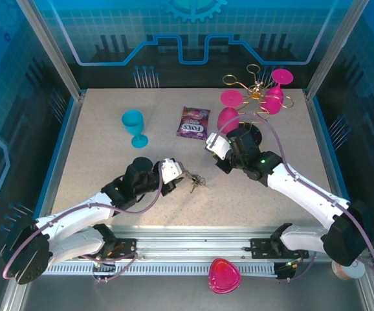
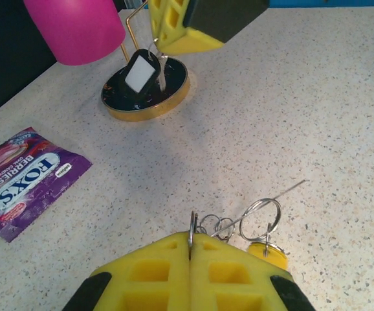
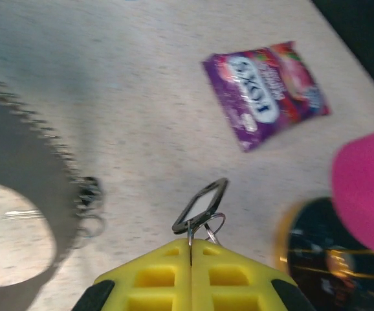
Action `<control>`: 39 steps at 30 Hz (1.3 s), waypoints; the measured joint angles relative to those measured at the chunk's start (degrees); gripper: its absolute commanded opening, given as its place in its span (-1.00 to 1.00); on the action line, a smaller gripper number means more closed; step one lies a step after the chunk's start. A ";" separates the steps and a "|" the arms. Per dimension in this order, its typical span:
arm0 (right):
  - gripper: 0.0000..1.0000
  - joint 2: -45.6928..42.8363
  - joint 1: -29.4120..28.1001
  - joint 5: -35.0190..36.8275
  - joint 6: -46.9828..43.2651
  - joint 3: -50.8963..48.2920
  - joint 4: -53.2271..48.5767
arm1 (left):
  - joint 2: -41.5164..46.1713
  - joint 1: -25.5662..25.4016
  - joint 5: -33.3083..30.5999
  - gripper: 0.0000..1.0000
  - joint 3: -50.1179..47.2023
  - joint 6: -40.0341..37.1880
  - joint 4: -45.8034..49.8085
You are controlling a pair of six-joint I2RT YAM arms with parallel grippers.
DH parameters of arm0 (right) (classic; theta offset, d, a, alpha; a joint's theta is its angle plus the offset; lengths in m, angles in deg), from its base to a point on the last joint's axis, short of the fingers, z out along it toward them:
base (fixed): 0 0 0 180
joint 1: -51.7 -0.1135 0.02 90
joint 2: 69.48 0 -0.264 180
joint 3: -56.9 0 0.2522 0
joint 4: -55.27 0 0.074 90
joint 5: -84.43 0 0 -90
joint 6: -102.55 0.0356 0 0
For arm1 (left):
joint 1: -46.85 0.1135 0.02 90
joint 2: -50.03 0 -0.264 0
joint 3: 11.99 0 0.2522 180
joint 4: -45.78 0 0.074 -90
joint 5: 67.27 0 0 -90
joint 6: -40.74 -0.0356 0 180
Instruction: Put the keys on the keyring
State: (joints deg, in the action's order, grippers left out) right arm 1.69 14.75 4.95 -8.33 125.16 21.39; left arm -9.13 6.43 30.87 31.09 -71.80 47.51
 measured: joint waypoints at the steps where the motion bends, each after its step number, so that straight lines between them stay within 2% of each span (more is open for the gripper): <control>1: -1.00 1.01 -1.33 3.23 -0.15 0.00 0.55 | 0.00 0.00 0.00 -1.00 -0.09 0.39 -0.33; 5: -1.00 5.14 -7.19 9.05 1.07 0.00 1.27 | -0.02 0.00 0.04 -1.00 -0.24 2.10 -1.14; 8: -1.00 6.32 -9.99 7.26 3.43 -0.02 1.40 | -0.02 -0.02 0.11 -1.00 -0.24 3.15 -1.38; 11: -1.00 5.42 -9.38 0.57 5.66 -0.42 2.69 | -0.04 -0.04 0.24 -1.00 -0.24 3.21 -1.38; 20: -1.00 2.54 -4.15 -27.28 9.90 -1.29 4.33 | -0.87 -0.04 0.24 -1.00 -0.24 4.28 -2.03; 26: -1.00 2.54 -2.01 -37.79 11.74 -1.29 4.33 | -0.87 -0.04 0.26 -1.00 -0.26 4.48 -2.03; 33: -1.00 2.80 -1.60 -39.80 11.89 -1.25 3.30 | -0.46 -0.07 0.74 -1.00 -0.68 4.59 -2.01; 39: -1.00 3.30 -1.60 -32.35 10.64 -1.09 1.44 | -0.33 -0.07 0.83 -1.00 -0.68 4.63 -2.01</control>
State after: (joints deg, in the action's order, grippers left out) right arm 4.99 13.15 -27.39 2.31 124.07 22.83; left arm -9.46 6.36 31.70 30.41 -67.17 45.50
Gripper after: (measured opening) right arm 0.064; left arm 0.053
